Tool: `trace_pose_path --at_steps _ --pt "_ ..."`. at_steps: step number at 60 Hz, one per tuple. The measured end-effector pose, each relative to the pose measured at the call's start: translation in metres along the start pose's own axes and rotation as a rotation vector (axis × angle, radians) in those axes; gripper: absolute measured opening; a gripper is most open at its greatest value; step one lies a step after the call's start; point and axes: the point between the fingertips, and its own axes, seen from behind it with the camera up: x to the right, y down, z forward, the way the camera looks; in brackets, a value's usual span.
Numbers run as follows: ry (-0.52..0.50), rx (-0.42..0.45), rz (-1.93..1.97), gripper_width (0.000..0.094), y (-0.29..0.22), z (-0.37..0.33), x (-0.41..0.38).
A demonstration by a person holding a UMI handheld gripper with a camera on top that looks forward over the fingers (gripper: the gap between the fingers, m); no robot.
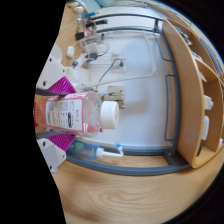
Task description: Pour water
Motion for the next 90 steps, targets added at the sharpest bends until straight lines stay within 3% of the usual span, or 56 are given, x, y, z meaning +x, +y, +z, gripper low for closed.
trace_pose_path --at_steps 10,11,13,21,29,35,49,64,75,90 --pt "0.025 -0.072 -0.003 0.0505 0.063 0.007 0.018" --pt "0.024 -0.076 0.000 0.0561 0.068 0.006 0.018" --pt "0.028 -0.035 0.014 0.0517 0.062 0.004 0.020" --pt "0.063 -0.009 0.044 0.0535 0.063 0.008 0.025" --pt "0.081 -0.004 0.042 0.0625 0.063 0.003 0.026" --pt "0.076 -0.046 0.063 0.0755 0.069 -0.005 0.025" --pt "0.018 -0.153 0.055 0.0785 0.081 -0.079 -0.002" --pt "-0.055 -0.198 0.133 0.0786 0.020 -0.156 -0.047" --pt "-0.047 -0.143 0.124 0.0789 -0.030 -0.184 -0.053" --pt "-0.048 -0.067 0.010 0.0789 -0.062 -0.199 -0.063"
